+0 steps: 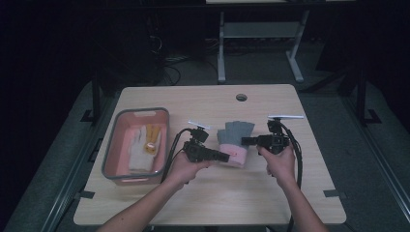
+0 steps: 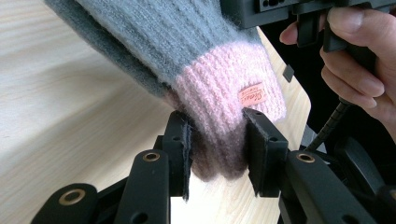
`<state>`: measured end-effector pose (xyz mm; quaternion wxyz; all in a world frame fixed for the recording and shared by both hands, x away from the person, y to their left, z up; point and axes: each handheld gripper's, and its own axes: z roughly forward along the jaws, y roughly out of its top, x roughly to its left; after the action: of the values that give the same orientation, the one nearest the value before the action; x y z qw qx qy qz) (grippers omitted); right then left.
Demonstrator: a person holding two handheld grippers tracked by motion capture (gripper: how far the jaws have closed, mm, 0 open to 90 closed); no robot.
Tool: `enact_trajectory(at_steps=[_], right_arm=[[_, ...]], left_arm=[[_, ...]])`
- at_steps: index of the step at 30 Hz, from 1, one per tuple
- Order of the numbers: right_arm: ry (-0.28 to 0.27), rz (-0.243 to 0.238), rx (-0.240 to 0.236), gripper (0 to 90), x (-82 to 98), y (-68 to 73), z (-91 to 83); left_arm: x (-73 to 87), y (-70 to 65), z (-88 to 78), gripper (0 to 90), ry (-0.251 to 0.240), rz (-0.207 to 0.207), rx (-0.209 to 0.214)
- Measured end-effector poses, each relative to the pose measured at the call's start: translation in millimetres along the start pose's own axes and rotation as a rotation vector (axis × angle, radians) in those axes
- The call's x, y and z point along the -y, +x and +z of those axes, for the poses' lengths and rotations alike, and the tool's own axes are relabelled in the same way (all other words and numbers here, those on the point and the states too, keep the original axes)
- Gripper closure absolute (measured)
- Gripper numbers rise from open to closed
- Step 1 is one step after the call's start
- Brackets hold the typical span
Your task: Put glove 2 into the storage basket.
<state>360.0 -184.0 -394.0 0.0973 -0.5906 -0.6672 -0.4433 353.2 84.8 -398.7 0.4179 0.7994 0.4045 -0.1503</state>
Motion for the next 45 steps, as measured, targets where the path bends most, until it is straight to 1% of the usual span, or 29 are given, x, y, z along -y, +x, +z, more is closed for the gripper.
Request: enact_trajectory(at_steps=[2,3,5,8,9,10,11,12,13,16,22,23,27,28,29,33,34,38,40,44,45], right_arm=[[0.002,0.0,-0.009,78.8,-2.5,4.0,2.8],[0.006,-0.012,-0.007,78.8,-3.3,4.9,3.5],[0.01,-0.015,-0.012,78.7,-5.9,8.9,5.1],[0.011,-0.026,-0.019,78.7,-9.6,14.7,7.6],[0.014,-0.022,-0.02,78.8,-10.3,16.1,8.2],[0.015,-0.027,-0.019,78.8,-11.2,17.8,9.3],[0.018,-0.034,-0.016,78.8,-12.1,19.9,10.6],[0.02,-0.04,-0.017,78.8,-12.9,21.0,11.2],[0.021,-0.045,-0.017,78.8,-13.7,22.2,12.0],[0.024,-0.043,-0.02,78.8,-15.6,26.4,14.2],[0.032,-0.061,-0.028,78.8,-20.2,33.8,18.0],[0.033,-0.072,-0.025,78.8,-21.0,34.9,18.7],[0.036,-0.076,-0.033,78.8,-24.5,41.5,21.1],[0.038,-0.082,-0.034,78.8,-25.4,42.7,21.8],[0.037,-0.083,-0.036,78.8,-26.0,44.4,22.6],[0.048,-0.091,-0.044,78.7,-28.4,49.9,27.1],[0.048,-0.093,-0.045,78.8,-29.3,51.5,28.5],[0.055,-0.107,-0.05,78.8,-33.6,59.4,32.9],[0.057,-0.11,-0.056,78.7,-35.2,63.1,35.7],[0.069,-0.123,-0.064,78.7,-38.2,70.4,41.8],[0.069,-0.129,-0.065,78.7,-39.6,74.2,45.2]], left_arm=[[0.0,1.2,-4.4,64.1,-0.002,0.003,-0.005],[0.0,1.7,-6.4,64.1,-0.007,-0.001,-0.005],[0.2,2.3,-10.4,64.1,-0.021,-0.007,-0.005],[0.0,4.5,-16.8,64.1,-0.022,-0.001,-0.007],[0.2,4.6,-18.1,64.1,-0.027,-0.009,-0.007],[0.5,5.7,-20.2,64.1,-0.023,-0.002,-0.011],[0.7,5.6,-20.9,64.1,-0.027,-0.007,-0.011],[0.8,7.0,-22.4,64.1,-0.026,0.003,-0.013],[1.3,7.9,-24.9,64.1,-0.031,0.0,-0.014],[1.6,8.3,-27.7,64.1,-0.039,-0.003,-0.013],[2.6,8.7,-37.3,64.1,-0.06,-0.004,-0.014],[3.0,8.3,-38.8,64.1,-0.063,-0.014,-0.015],[2.9,10.1,-45.5,64.1,-0.069,-0.003,-0.019],[3.1,9.7,-47.4,64.2,-0.071,-0.014,-0.019],[3.2,10.4,-49.3,64.2,-0.074,-0.011,-0.019],[4.3,12.4,-56.9,64.1,-0.074,-0.007,-0.031],[4.5,12.5,-58.5,64.1,-0.082,-0.013,-0.032],[5.4,15.4,-67.2,64.1,-0.092,-0.017,-0.036],[5.9,16.7,-71.9,64.1,-0.089,-0.013,-0.043],[7.6,19.8,-80.7,64.1,-0.1,-0.013,-0.054],[8.2,20.6,-82.5,64.1,-0.105,-0.013,-0.057]])
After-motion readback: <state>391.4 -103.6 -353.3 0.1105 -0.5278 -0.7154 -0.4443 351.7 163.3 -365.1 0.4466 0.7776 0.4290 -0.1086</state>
